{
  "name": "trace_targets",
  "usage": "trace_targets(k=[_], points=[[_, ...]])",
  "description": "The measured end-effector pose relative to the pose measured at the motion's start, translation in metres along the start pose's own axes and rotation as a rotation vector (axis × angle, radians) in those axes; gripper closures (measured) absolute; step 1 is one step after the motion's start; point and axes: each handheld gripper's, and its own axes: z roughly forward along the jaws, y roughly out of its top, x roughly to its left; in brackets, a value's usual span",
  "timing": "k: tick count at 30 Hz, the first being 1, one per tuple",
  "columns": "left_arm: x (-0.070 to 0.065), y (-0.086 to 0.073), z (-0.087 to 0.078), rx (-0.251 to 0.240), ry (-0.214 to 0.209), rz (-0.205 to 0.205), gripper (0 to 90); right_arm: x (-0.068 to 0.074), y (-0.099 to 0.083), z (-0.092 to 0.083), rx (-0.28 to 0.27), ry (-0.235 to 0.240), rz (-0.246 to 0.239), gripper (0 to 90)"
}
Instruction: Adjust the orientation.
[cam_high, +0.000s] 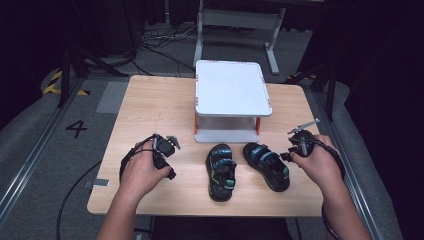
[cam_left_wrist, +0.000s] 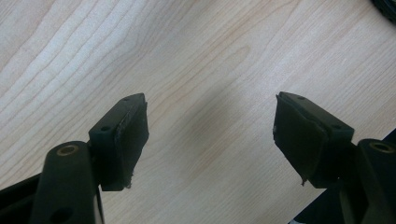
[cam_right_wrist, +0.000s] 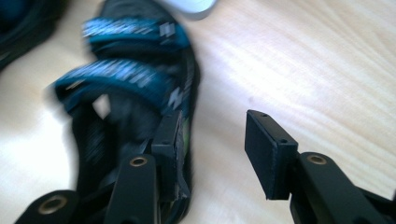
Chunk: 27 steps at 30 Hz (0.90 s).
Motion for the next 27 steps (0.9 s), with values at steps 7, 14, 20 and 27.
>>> trace_targets(k=[7, 14, 20, 27], points=[[0.000, 0.012, 0.003, 0.034, -0.007, 0.004, 30.5, 0.014, -0.020, -0.030, 0.089, 0.064, -0.074, 61.7], [-0.003, 0.019, 0.005, 0.035, -0.006, 0.025, 29.8, 0.026, -0.024, -0.023, 0.095, 0.133, -0.104, 56.8], [-0.002, 0.019, 0.009, 0.043, -0.015, 0.025, 30.0, 0.031, -0.018, -0.019, 0.099, 0.111, -0.124, 72.4], [-0.003, 0.016, 0.007, 0.035, -0.011, 0.031, 29.8, 0.030, -0.018, -0.020, 0.090, 0.128, -0.123, 80.7]])
